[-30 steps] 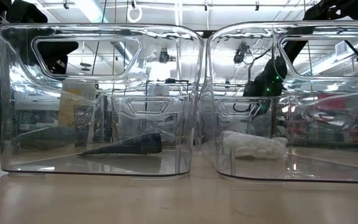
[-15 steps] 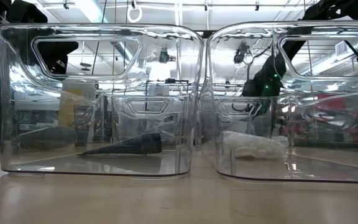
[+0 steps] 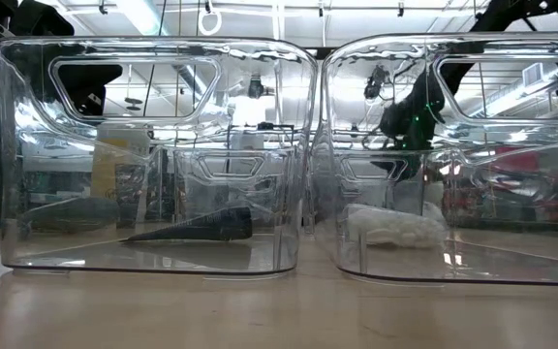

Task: Pick & Place Travel size toiletries
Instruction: Put the cotton pack into the bottom right transparent bin

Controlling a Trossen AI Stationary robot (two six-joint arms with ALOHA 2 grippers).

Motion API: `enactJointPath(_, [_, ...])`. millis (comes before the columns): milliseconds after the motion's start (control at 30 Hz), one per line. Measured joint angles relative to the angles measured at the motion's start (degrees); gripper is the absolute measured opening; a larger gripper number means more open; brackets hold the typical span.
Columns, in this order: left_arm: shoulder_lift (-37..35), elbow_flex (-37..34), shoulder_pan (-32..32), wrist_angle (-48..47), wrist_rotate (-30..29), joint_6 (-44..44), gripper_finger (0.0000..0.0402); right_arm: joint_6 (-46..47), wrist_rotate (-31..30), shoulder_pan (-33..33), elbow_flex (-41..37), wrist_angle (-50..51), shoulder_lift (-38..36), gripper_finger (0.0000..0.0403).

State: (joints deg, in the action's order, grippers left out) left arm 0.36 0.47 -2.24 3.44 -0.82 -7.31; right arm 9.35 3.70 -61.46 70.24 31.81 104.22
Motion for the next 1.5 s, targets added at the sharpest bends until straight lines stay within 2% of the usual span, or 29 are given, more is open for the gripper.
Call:
enactJointPath(700, [0.0,0.0,0.01,0.0,0.01,0.01,0.0022,-10.98,3.04,-0.78,0.04,-4.86,-7.57,0.0])
enactJointPath(1033, [0.0,0.0,0.01,0.0,0.02,0.0,0.0022,-19.36,11.16,-0.8,0.04,-10.16,-12.8,0.0])
enactJointPath(1500, [0.0,-0.01,0.01,0.0,0.0,0.02,0.0022,-20.88,12.44,-0.52,0.04,-11.7,-17.74,0.0])
